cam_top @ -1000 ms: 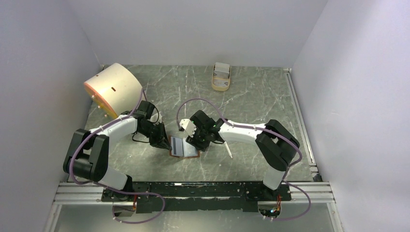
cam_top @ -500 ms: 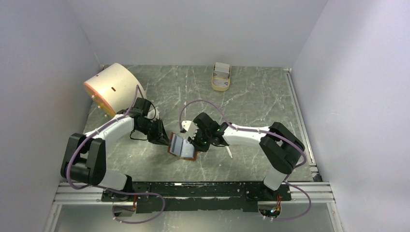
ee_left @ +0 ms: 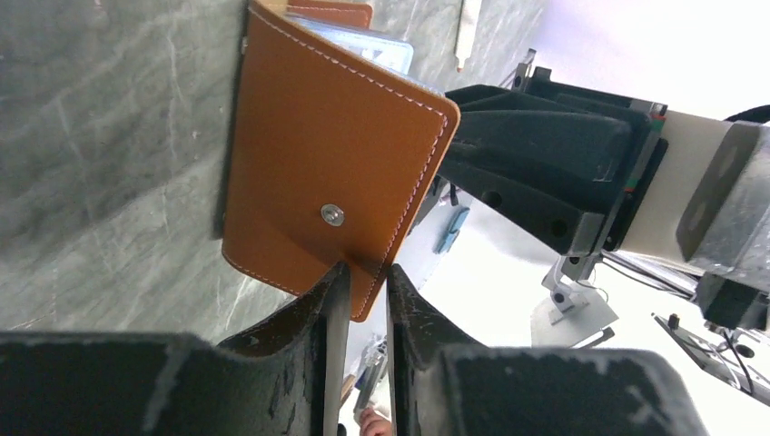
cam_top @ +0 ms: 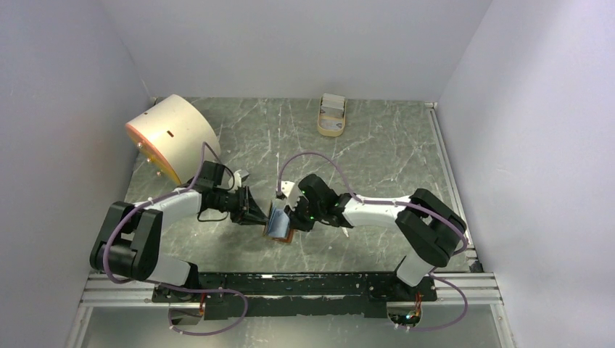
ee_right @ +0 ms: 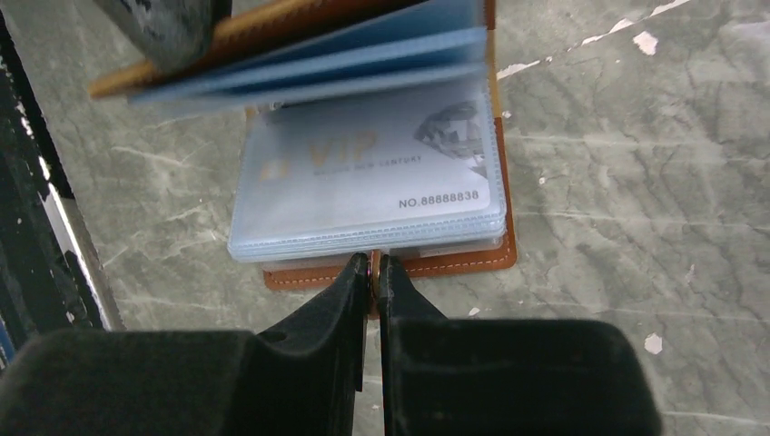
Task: Put the credit cards into the card holder
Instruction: Close the card holder at the center of the board.
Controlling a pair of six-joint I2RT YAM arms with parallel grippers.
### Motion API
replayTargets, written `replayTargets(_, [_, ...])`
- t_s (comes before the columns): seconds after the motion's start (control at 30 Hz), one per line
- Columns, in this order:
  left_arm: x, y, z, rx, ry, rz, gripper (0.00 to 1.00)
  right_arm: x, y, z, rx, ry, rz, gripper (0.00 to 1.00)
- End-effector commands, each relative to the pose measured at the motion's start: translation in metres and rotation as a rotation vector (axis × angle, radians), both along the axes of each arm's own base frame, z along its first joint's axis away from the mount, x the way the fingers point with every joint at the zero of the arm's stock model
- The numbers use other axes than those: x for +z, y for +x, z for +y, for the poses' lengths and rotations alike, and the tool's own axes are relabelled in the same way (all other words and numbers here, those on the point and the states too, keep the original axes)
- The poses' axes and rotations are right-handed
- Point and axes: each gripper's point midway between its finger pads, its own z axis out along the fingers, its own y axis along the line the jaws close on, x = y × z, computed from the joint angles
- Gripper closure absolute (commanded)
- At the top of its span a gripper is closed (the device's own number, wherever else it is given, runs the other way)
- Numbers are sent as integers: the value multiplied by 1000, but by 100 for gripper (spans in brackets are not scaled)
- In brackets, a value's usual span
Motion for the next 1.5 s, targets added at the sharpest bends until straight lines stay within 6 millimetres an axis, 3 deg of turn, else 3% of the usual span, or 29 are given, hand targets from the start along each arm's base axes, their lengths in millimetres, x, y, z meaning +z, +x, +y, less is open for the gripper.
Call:
replayTargets(0.0, [5,2,-13,-16,-88,-28,75,23,12,13,-37,105,-63,95])
replayTargets(0.3, [-26,9,-20,-4,29,9,77,37,8,19,-30,231,-101,95])
replayTargets(0.9, [-70,9,-19,7,187,47,77,40,-5,1,55,225,-187,90])
replayTargets(1.13, [-74,11,-15,18,226,49,77,38,-23,11,203,258,-155,90])
replayTargets(1.3, [-77,12,-14,17,239,55,77,39,-27,7,263,248,-195,90])
replayTargets(1.47, [-64,16,-19,26,210,34,76,42,-30,6,324,249,-219,90])
